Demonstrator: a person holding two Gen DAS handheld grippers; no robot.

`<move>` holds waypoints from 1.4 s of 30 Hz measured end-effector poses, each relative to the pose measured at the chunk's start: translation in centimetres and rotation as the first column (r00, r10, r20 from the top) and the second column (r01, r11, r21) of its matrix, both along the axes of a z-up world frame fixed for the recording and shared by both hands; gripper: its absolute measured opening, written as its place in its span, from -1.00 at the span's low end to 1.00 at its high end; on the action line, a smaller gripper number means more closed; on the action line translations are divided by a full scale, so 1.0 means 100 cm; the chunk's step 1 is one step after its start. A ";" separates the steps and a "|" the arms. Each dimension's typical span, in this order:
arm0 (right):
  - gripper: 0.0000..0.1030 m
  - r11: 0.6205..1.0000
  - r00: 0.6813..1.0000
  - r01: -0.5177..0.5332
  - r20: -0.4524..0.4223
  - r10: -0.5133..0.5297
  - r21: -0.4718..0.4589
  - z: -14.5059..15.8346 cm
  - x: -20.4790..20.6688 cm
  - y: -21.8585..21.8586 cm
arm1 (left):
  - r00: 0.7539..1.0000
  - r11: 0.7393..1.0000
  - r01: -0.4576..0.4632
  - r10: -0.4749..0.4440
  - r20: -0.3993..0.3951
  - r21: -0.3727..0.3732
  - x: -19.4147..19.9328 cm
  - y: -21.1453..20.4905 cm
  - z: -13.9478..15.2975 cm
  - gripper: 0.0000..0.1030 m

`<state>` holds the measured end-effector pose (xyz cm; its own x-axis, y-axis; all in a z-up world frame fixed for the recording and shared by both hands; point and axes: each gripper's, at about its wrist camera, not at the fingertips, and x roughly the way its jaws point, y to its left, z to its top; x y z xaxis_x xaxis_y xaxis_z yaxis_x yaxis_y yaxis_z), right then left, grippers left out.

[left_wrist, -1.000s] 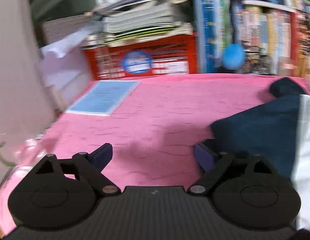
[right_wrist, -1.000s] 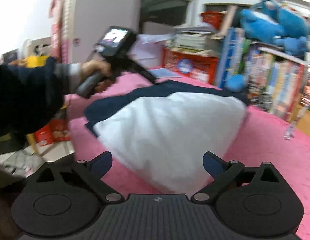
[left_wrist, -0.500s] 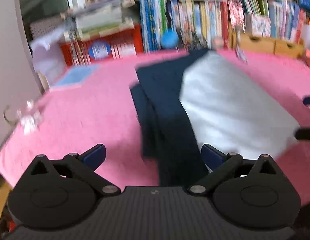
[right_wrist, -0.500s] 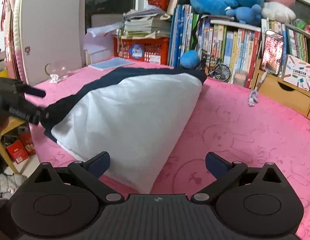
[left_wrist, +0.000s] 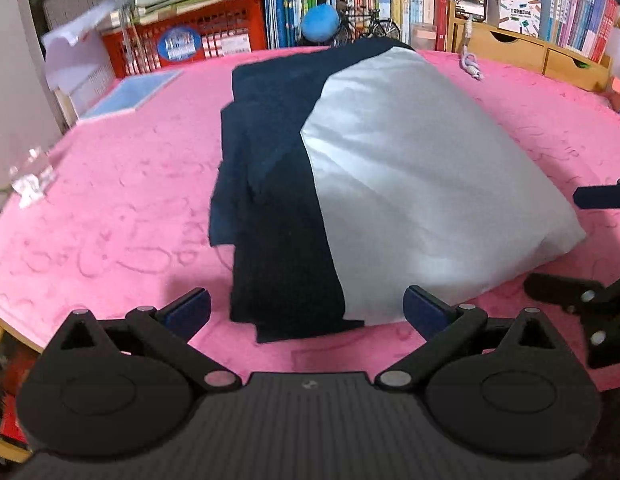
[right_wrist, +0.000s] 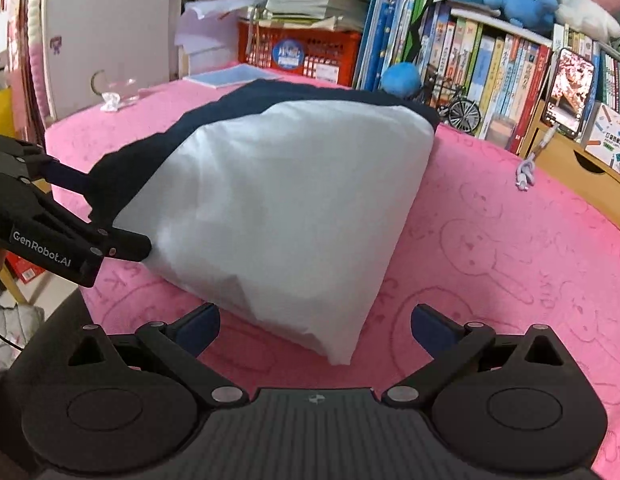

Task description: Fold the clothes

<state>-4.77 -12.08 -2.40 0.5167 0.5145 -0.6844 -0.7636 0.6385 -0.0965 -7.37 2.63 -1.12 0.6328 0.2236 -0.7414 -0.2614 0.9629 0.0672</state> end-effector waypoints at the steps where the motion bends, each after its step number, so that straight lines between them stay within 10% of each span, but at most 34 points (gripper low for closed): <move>1: 1.00 1.000 1.000 -0.003 -0.002 0.003 -0.004 -0.001 0.000 0.001 | 1.000 1.000 -0.002 0.002 -0.001 -0.005 0.000 0.000 0.000 1.00; 42: 1.00 0.997 0.986 0.067 -0.148 -0.073 -0.042 -0.004 0.010 0.006 | 0.998 0.994 0.018 -0.025 -0.063 -0.107 -0.001 0.011 -0.002 1.00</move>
